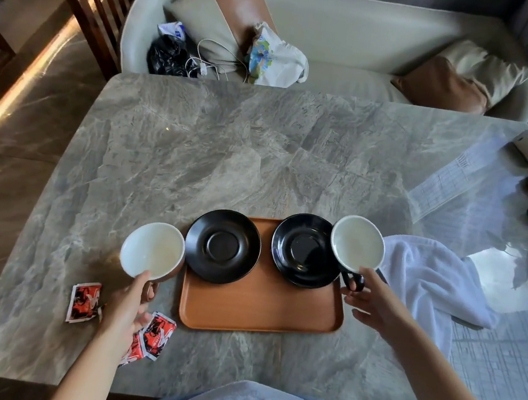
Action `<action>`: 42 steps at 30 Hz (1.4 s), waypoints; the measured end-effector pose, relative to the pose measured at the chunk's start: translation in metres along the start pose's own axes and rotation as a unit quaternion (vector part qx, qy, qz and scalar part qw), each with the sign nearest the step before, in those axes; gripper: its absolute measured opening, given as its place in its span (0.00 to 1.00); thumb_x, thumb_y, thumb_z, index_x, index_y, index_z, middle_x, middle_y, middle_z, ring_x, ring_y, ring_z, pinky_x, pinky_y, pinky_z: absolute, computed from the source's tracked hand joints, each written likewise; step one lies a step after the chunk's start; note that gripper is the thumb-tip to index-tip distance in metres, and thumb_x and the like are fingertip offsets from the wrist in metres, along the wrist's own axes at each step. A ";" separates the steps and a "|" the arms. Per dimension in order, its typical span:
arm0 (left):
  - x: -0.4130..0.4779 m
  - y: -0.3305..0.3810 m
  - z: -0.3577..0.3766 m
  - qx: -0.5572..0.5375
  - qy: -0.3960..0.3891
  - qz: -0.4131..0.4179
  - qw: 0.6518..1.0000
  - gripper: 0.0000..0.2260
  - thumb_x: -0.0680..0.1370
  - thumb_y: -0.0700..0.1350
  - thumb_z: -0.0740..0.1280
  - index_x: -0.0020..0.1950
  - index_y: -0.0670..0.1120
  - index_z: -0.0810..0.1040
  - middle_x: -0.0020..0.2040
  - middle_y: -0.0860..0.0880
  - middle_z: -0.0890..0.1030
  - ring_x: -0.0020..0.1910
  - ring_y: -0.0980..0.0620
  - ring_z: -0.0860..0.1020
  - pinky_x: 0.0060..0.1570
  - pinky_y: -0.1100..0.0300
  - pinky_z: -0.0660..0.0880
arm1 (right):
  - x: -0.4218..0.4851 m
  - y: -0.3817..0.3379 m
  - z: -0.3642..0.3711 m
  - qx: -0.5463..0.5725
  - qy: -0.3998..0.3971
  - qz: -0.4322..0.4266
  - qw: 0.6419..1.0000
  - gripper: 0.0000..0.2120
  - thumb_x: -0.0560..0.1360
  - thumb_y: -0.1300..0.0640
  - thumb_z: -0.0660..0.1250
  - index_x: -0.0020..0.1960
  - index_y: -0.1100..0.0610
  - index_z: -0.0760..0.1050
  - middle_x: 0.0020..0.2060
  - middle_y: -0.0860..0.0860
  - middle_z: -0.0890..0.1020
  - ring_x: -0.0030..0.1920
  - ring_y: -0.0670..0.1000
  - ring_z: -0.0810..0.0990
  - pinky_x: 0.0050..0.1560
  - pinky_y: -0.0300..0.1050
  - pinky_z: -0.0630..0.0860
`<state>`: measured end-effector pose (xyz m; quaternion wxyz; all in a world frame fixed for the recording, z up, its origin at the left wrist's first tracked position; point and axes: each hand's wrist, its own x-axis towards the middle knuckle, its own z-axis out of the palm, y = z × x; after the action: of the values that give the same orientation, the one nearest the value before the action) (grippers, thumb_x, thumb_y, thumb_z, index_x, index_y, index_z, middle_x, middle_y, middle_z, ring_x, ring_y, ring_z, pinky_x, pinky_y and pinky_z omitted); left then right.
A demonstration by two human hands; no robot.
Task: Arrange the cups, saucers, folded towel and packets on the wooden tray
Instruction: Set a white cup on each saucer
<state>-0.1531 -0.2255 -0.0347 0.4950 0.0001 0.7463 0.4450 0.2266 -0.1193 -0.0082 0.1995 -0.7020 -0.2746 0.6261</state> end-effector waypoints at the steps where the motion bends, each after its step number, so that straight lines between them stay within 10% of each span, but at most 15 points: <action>1: -0.003 0.003 -0.001 0.005 -0.007 0.009 1.000 0.10 0.74 0.52 0.66 0.40 0.47 0.75 0.33 0.51 0.73 0.25 0.57 0.61 0.17 0.70 0.60 | 0.001 -0.005 0.004 -0.013 -0.010 0.001 1.000 0.14 0.74 0.44 0.60 0.36 0.51 0.72 0.39 0.50 0.83 0.40 0.48 0.78 0.42 0.43 0.71; 17: -0.011 0.027 0.056 0.135 -0.125 0.056 0.981 0.12 0.77 0.50 0.63 0.37 0.45 0.74 0.35 0.48 0.73 0.20 0.59 0.59 0.18 0.68 0.51 | 0.020 -0.026 0.041 -0.111 -0.013 0.018 0.994 0.14 0.74 0.44 0.59 0.38 0.54 0.73 0.37 0.51 0.84 0.32 0.46 0.74 0.34 0.40 0.64; 42: -0.010 0.012 0.085 0.217 -0.101 0.060 0.969 0.17 0.77 0.53 0.63 0.32 0.44 0.76 0.30 0.51 0.73 0.15 0.59 0.57 0.16 0.70 0.50 | 0.026 -0.014 0.050 -0.171 -0.039 -0.058 0.983 0.23 0.77 0.39 0.58 0.39 0.56 0.80 0.30 0.51 0.84 0.21 0.44 0.71 0.22 0.34 0.58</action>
<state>-0.0902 -0.1660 -0.0290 0.5282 0.1973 0.7696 0.2996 0.1769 -0.0954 -0.0263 0.1012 -0.6837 -0.4253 0.5843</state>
